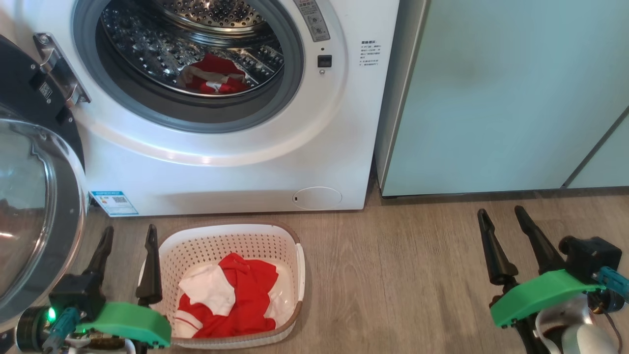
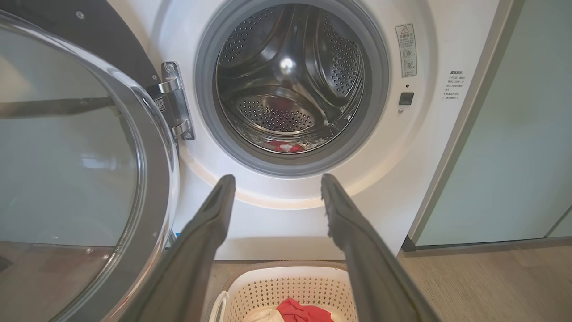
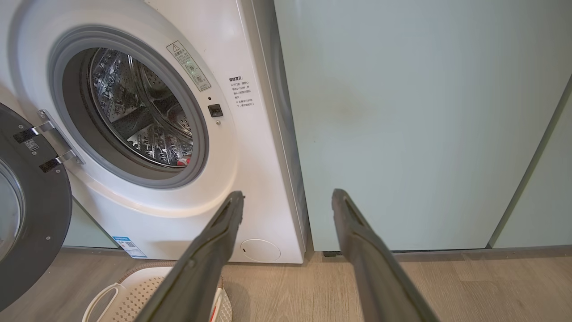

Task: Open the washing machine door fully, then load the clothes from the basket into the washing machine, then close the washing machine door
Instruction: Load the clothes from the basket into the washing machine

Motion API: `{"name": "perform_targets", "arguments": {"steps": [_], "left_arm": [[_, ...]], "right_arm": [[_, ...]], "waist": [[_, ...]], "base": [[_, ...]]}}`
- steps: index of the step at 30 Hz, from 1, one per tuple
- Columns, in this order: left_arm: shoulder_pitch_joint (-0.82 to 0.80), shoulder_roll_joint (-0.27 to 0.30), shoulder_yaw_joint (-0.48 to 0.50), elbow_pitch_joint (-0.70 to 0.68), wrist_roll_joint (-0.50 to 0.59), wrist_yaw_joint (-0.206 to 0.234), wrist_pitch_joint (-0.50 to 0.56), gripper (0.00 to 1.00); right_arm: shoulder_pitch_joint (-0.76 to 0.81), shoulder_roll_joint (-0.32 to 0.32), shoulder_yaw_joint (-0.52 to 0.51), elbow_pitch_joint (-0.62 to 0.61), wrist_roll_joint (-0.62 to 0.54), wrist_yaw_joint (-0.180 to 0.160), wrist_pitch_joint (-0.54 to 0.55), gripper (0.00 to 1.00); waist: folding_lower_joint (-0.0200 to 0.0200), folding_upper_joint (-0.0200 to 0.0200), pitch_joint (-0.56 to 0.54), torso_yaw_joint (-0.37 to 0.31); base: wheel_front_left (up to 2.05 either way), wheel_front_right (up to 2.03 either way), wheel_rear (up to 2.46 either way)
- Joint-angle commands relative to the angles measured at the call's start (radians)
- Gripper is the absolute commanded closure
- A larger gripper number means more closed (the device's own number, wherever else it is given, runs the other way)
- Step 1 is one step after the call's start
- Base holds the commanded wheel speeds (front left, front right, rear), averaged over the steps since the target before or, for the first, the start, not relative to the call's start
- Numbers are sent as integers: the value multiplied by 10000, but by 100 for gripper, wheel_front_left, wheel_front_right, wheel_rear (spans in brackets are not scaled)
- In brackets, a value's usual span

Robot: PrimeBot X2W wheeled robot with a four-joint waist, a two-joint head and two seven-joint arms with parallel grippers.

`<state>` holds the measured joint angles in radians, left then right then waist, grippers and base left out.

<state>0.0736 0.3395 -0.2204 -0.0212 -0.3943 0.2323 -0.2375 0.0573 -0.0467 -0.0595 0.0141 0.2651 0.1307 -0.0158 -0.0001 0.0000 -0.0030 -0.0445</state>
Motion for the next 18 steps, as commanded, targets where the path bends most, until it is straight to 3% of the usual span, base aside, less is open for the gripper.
{"name": "perform_targets", "arguments": {"steps": [1, 18], "left_arm": [[-383, 257, 460, -380, 19, 59, -27, 0], [-557, 221, 394, -201, -45, 143, -41, 0]], "right_arm": [[-215, -35, 237, -408, 51, 0, -23, 0], [-375, -35, 313, -347, 138, 0, -117, 0]], "waist": [[1, 0, 9, 0], [1, 0, 100, 155]], "base": [[0, 0, 0], [0, 0, 0]]}}
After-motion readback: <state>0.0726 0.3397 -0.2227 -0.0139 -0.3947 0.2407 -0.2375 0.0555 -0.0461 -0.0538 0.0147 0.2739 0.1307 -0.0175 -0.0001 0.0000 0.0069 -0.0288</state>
